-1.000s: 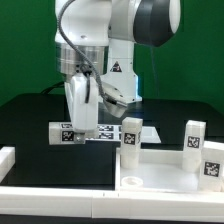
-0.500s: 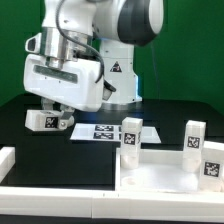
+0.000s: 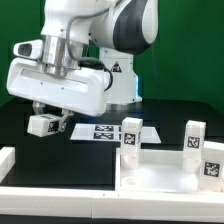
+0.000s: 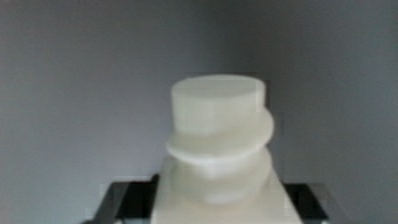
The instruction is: Assemble square table
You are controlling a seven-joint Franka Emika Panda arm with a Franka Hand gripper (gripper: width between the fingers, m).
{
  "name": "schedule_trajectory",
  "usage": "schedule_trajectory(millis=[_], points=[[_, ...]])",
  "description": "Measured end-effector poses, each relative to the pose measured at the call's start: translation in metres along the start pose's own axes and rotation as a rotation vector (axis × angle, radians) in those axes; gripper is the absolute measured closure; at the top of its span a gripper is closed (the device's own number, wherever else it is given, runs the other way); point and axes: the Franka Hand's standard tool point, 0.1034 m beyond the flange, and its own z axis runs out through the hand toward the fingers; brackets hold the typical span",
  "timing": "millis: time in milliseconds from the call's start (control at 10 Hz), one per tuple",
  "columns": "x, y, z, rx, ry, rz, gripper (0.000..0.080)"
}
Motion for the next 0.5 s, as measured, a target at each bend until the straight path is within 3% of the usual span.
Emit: schedule_trajectory(millis=[200, 400, 500], points=[[-0.014, -0.004, 0.008, 0.012, -0.019, -0.079, 0.0514], [-0.016, -0.008, 0.009, 0.014, -0.024, -0.152, 0.0514], [-0.021, -0.017, 0.009, 0.032, -0.037, -0.107, 0.0514]])
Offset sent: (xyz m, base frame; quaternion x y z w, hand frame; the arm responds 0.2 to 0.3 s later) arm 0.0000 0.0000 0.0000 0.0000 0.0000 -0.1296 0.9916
